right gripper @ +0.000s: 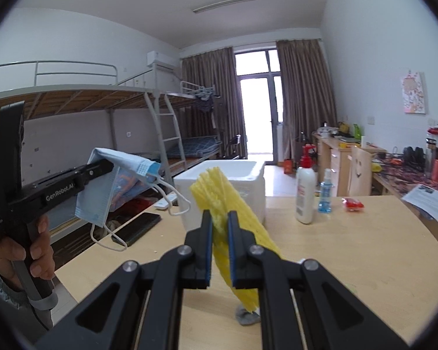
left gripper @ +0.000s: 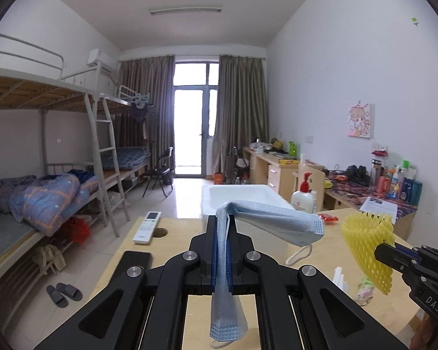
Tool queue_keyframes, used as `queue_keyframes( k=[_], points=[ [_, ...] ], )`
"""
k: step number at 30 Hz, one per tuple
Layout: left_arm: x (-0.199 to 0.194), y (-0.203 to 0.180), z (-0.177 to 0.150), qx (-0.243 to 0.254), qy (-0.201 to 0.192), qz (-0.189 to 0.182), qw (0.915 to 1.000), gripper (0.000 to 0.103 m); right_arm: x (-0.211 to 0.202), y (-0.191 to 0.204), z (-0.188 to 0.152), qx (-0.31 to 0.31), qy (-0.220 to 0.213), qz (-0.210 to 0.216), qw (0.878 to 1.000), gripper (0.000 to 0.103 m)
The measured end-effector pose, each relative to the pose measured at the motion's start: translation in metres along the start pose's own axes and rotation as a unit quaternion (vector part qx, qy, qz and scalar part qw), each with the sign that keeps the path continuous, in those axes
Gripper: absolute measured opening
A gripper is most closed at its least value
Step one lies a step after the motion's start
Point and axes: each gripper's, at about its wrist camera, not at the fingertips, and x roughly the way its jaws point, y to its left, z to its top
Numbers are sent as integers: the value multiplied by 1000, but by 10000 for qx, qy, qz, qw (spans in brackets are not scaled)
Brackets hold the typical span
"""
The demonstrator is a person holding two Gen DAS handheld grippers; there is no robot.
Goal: Organize soft objects
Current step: 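Lift the mask and net and carry both toward the white foam box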
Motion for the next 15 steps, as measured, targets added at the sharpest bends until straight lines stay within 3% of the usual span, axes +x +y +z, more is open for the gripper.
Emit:
queue_keyframes(
  k=[15],
  points=[
    [28,18,16,-139,121,52,9998,5,34,13,28,-210,103,90,9997,12]
  ],
)
